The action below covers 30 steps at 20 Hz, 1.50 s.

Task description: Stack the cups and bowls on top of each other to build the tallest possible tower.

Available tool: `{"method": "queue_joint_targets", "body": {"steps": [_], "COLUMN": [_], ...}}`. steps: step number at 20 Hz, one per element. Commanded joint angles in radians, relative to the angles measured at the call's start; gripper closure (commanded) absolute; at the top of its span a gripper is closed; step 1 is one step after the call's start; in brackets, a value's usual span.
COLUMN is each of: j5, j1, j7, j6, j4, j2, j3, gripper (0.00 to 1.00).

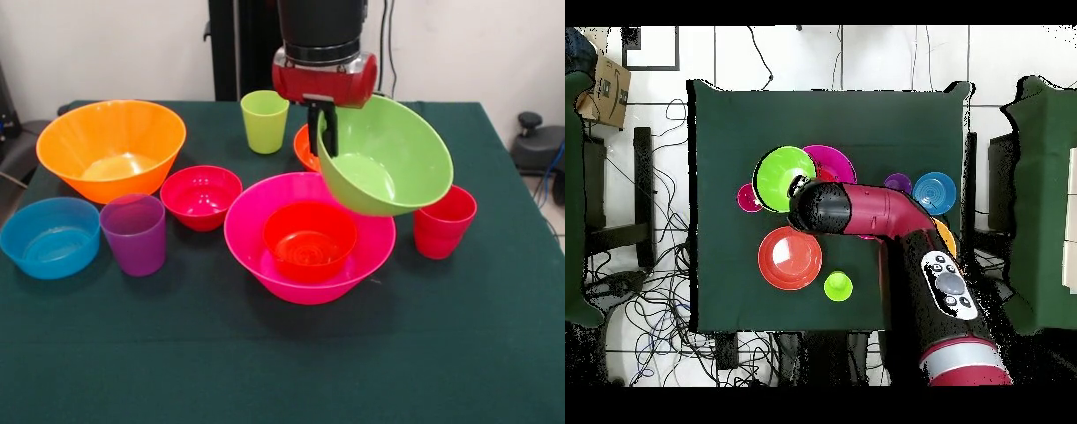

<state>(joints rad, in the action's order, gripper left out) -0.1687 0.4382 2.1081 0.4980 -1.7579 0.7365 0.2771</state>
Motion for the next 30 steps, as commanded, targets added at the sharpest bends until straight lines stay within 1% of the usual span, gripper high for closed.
{"method": "queue_joint_targets", "body": {"steps": [1,5,9,13,19,30], "j5": [-0.102,-0.123,-0.155,-0.188,-0.208,-0.254], "j1": [0.03,0.04,0.038,0.049,0.063,0.094], "j7": [-0.226,-0.225,-0.184,-0.158,-0.139,-0.15], "j6": [0.119,0.102,0.054,0.006,0.006,0.016], "j4": [0.114,0.118,0.096,0.061,0.033,0.041], "j2": [-0.055,-0.076,-0.09,-0.107,-0.093,-0.101], "j3": [0.109,0.116,0.112,0.111,0.128,0.129], "gripper": [1.0,1.0,1.0,1.0,1.0,1.0]}}
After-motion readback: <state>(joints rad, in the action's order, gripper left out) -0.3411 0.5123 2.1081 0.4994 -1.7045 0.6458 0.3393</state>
